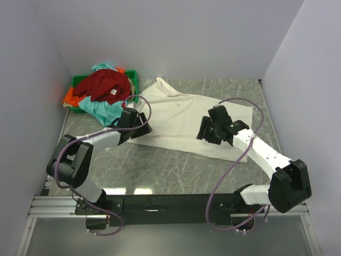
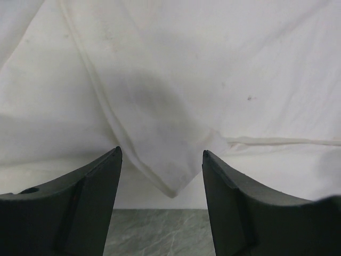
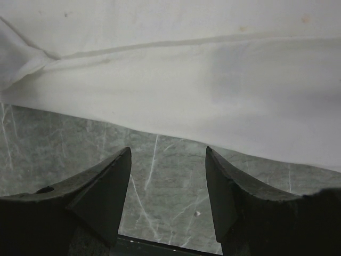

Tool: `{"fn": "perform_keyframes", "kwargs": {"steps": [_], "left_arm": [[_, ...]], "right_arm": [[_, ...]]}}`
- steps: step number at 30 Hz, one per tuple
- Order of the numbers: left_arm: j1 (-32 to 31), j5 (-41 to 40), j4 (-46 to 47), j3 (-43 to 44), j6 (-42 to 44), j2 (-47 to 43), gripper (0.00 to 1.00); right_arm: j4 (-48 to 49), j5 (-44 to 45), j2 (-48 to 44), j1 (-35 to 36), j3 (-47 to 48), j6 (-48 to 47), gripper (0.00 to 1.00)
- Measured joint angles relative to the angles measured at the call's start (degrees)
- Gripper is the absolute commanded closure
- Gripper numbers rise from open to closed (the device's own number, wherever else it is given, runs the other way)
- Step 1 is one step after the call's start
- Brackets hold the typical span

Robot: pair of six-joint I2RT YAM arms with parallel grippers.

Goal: Fold and stack the t-shirts
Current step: Fold the tshirt

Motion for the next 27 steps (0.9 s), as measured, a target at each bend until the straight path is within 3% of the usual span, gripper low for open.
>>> {"fn": "perform_keyframes", "kwargs": {"steps": [14, 24, 27], "left_arm": [[-3.8, -2.34, -0.04, 3.82, -0.57, 3.96, 0.34], [-5.57, -10.05, -4.83, 3.82, -0.68, -0.79, 0.35], [-5.97, -10.73, -5.03, 3.65, -0.79, -1.27, 0.39]], "right_arm": [[1.05, 0.0, 0.07, 0.0, -0.33, -1.18, 0.35], [1.88, -0.02, 0.9, 0.0, -0.66, -1.22, 0.35], [2.1, -0.02, 0.87, 0.0, -0.68, -1.2, 0.35]]}}
